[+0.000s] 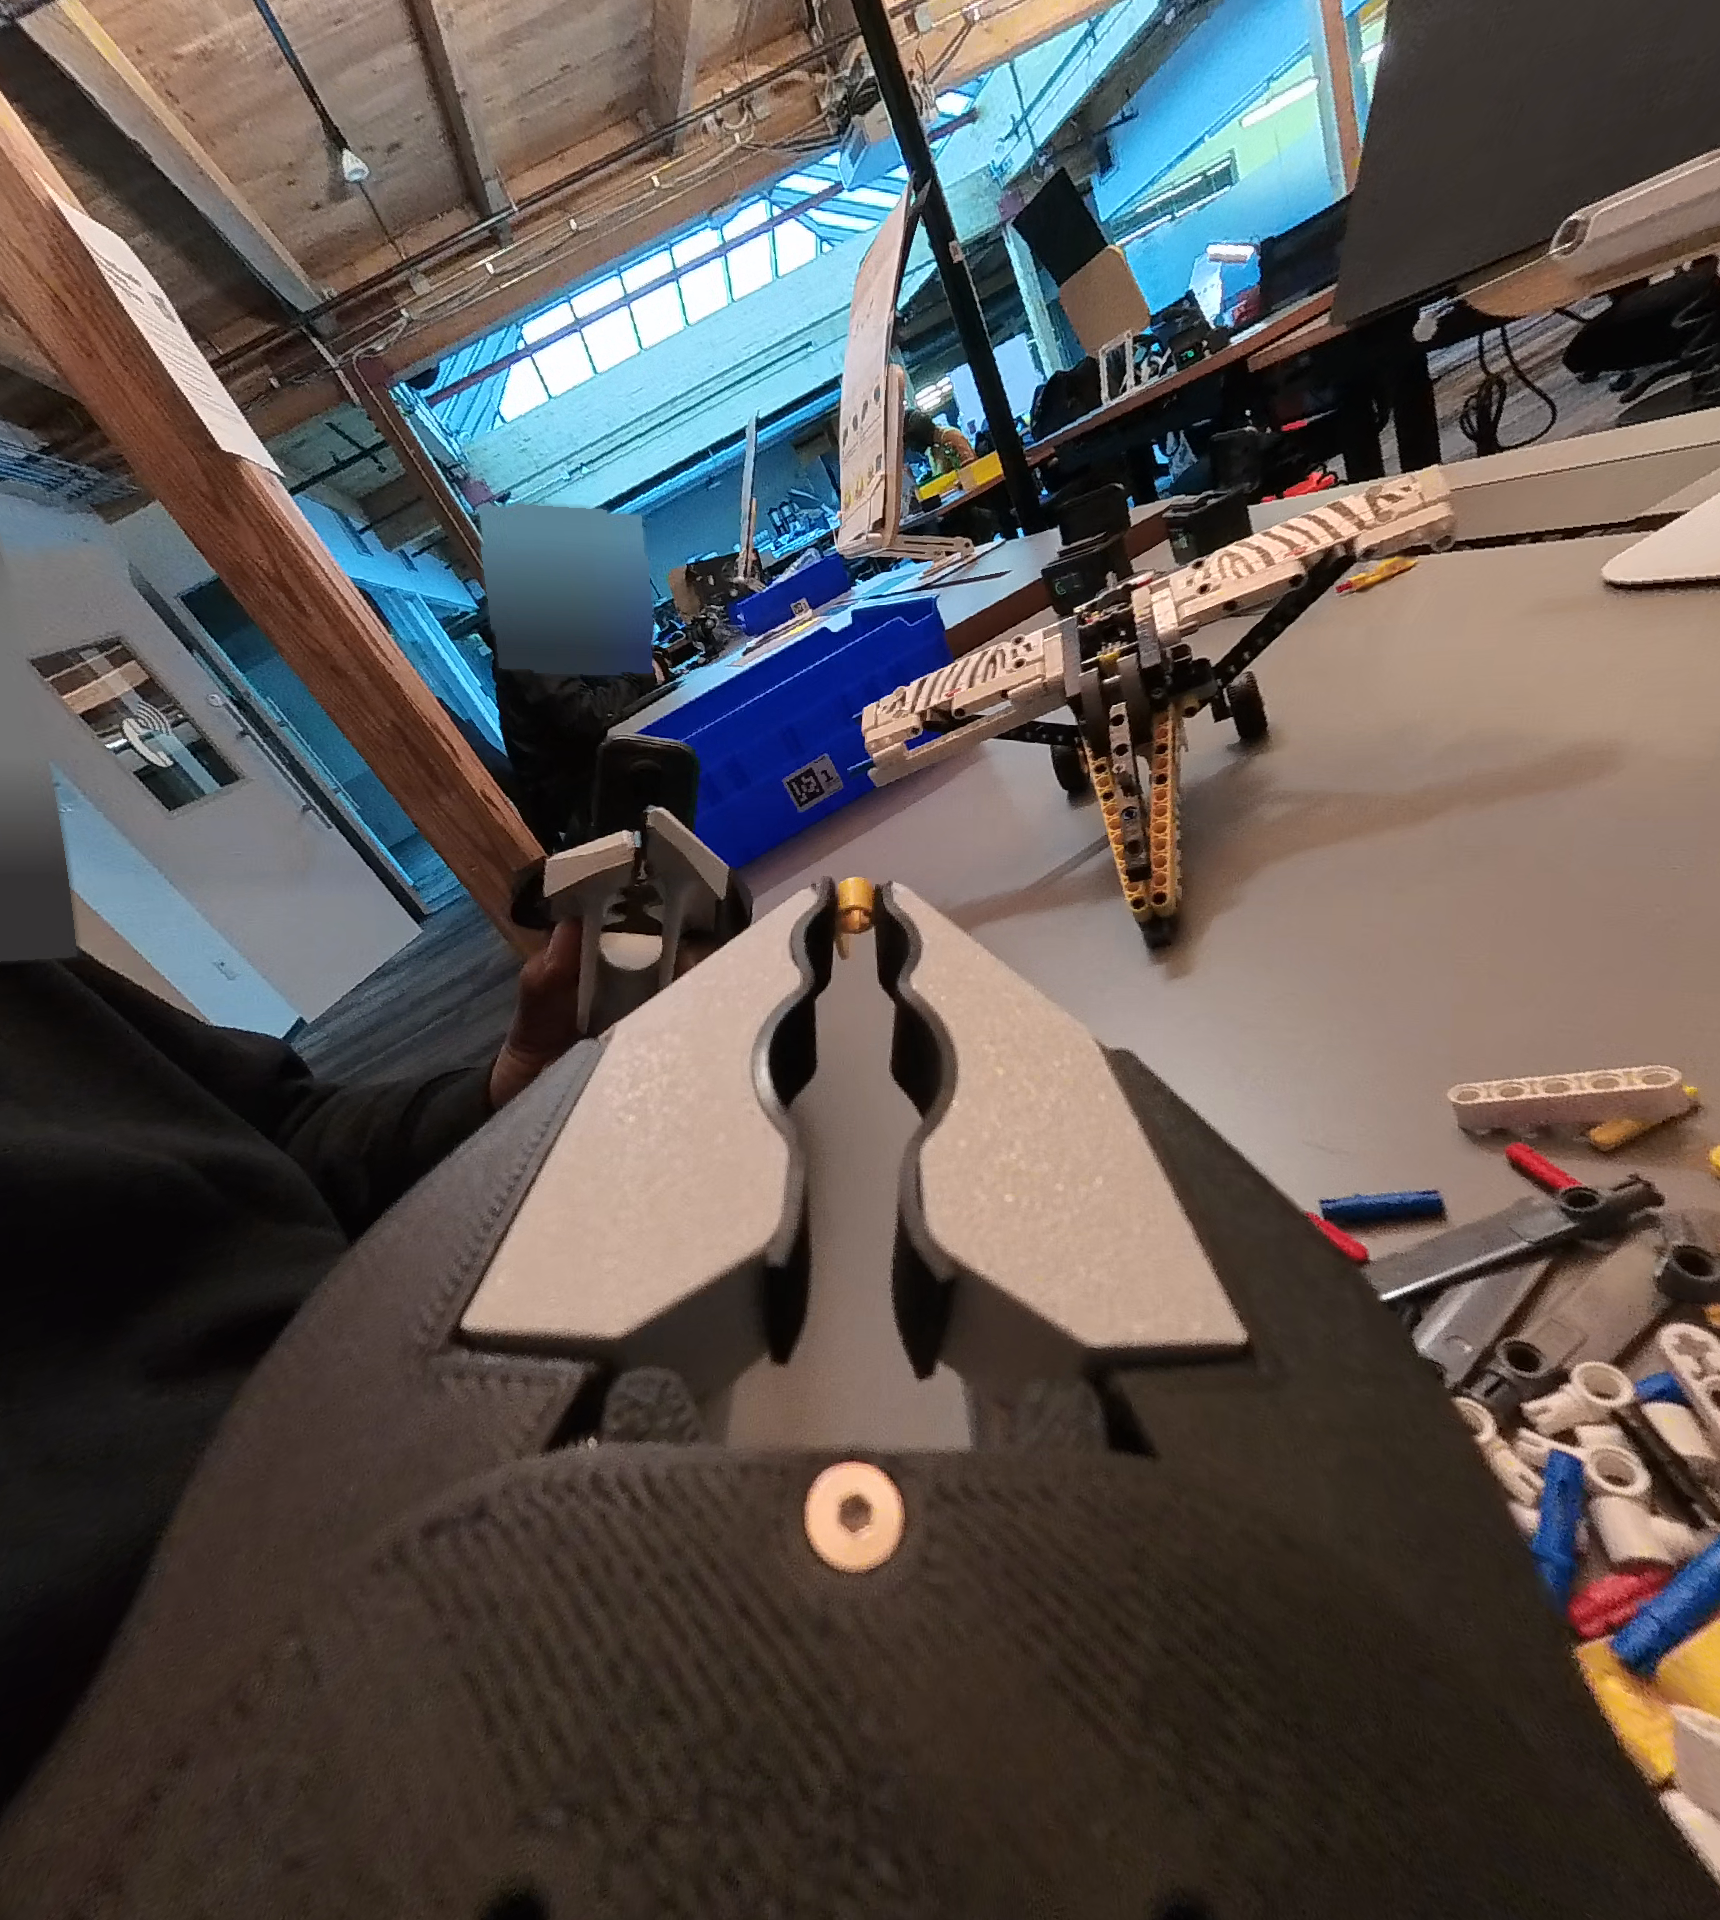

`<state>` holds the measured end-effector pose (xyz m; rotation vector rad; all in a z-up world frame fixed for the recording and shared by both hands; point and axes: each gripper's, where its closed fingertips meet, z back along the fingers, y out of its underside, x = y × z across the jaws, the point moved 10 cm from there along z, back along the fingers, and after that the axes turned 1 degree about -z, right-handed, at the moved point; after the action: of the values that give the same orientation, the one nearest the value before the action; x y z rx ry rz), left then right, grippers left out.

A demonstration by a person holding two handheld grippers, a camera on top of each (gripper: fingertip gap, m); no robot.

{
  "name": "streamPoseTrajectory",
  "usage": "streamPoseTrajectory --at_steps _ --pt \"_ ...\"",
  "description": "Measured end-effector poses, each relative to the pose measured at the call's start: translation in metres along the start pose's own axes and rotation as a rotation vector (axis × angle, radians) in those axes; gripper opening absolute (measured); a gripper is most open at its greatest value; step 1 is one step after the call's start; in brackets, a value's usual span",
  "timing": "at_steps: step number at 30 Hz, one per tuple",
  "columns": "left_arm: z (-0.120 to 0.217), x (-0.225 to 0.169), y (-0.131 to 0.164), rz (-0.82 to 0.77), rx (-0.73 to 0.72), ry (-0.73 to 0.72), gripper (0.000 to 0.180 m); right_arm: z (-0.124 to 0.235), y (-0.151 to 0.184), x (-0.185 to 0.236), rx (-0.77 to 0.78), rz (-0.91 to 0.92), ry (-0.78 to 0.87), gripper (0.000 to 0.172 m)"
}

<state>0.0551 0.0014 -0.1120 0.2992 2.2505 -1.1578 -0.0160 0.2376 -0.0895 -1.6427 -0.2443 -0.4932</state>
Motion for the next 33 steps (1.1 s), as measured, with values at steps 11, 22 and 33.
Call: streamPoseTrajectory --at_steps 11,22,33 --pt "0.001 0.003 -0.001 0.031 -0.015 0.003 0.0 0.032 -0.001 -0.033 0.367 0.309 0.674 0.005" --pt "0.001 0.008 -0.003 0.064 -0.042 -0.007 0.0 0.039 -0.02 -0.025 0.206 0.304 0.635 0.019" --pt "0.011 0.006 -0.008 0.074 -0.13 0.034 0.0 -0.135 -0.102 -0.008 0.25 0.696 0.377 0.045"
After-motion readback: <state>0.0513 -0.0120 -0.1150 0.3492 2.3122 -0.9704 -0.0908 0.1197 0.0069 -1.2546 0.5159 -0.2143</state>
